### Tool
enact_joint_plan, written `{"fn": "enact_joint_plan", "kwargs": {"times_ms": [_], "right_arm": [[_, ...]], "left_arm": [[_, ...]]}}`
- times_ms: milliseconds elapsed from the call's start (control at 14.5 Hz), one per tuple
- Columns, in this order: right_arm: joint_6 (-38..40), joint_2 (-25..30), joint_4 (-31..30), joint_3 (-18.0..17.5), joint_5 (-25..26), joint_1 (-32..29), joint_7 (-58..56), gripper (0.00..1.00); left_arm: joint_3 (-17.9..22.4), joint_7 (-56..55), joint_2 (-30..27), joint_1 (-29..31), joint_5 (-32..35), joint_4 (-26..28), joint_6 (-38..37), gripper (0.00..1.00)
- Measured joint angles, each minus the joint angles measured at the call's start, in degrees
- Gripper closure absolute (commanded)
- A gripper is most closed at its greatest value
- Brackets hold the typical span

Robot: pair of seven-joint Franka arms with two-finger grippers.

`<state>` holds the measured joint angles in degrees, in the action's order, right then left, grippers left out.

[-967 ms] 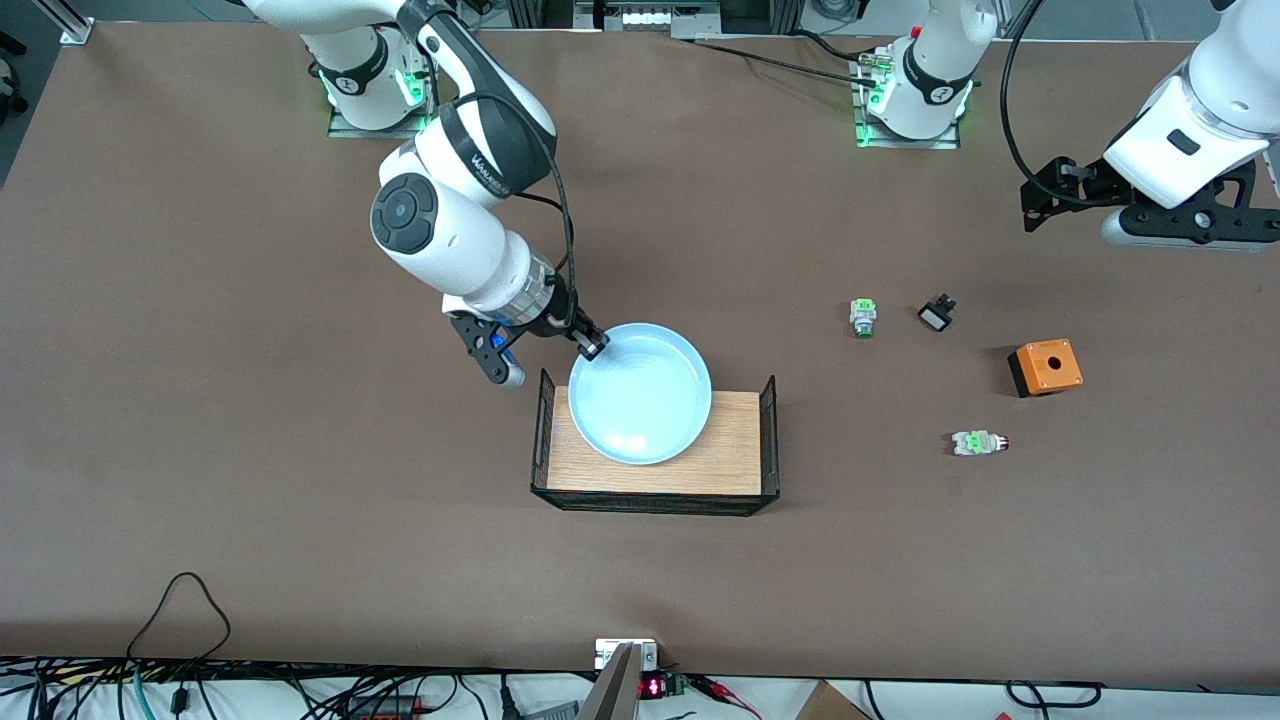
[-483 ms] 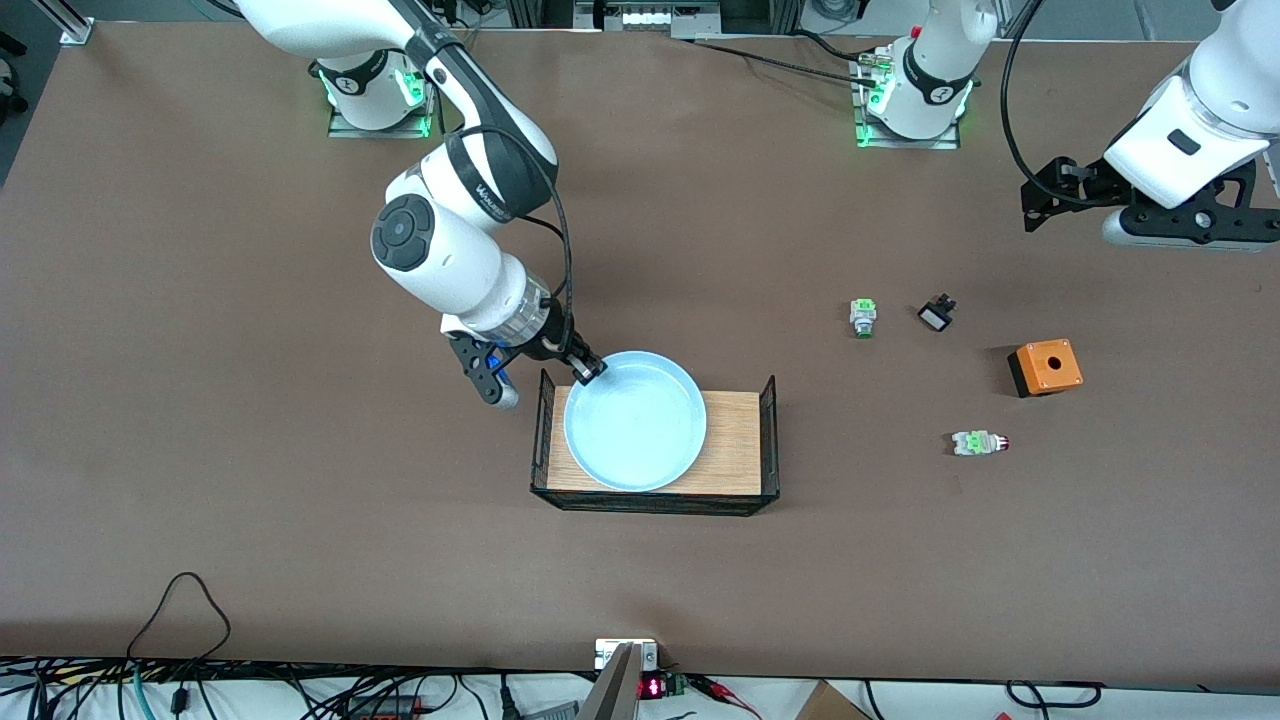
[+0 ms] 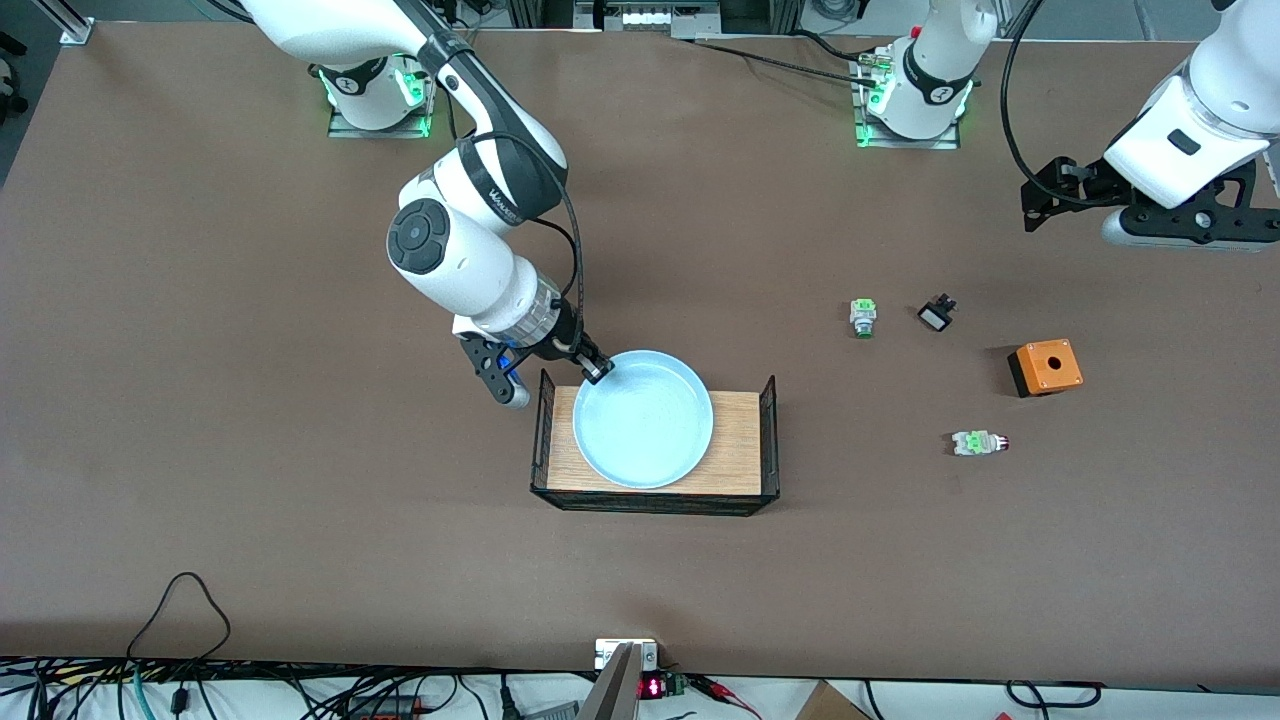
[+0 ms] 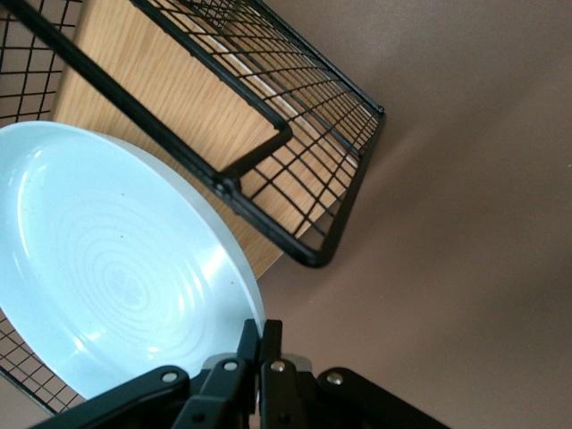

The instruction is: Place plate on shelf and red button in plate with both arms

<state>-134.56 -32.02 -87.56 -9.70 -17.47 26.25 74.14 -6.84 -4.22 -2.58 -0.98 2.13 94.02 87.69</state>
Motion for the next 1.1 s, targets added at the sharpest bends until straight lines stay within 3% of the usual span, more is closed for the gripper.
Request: {"fn": "enact_joint_plan", "kwargs": {"times_ms": [483,552,622,1105], "right_arm": [[-1.2,-1.7,0.0,0.0,0.0,0.1,-0.1,1.00],[-2.2,-2.0,0.0,0.0,0.0,0.3,-0.2,0.87],[-2.8,-2.2,0.0,0.0,0.0,0.5,-0.2,0.01],[-1.3,-0.8,1.8,0.0,0.0,0.9,-0.1,0.00]], "left_arm": [[0.0,0.0,0.0,0.0,0.0,0.0,0.0,0.00],[0.0,0.0,0.0,0.0,0.0,0.0,0.0,0.00],[0.0,0.0,0.0,0.0,0.0,0.0,0.0,0.00],[0.0,0.0,0.0,0.0,0.0,0.0,0.0,0.00]]}}
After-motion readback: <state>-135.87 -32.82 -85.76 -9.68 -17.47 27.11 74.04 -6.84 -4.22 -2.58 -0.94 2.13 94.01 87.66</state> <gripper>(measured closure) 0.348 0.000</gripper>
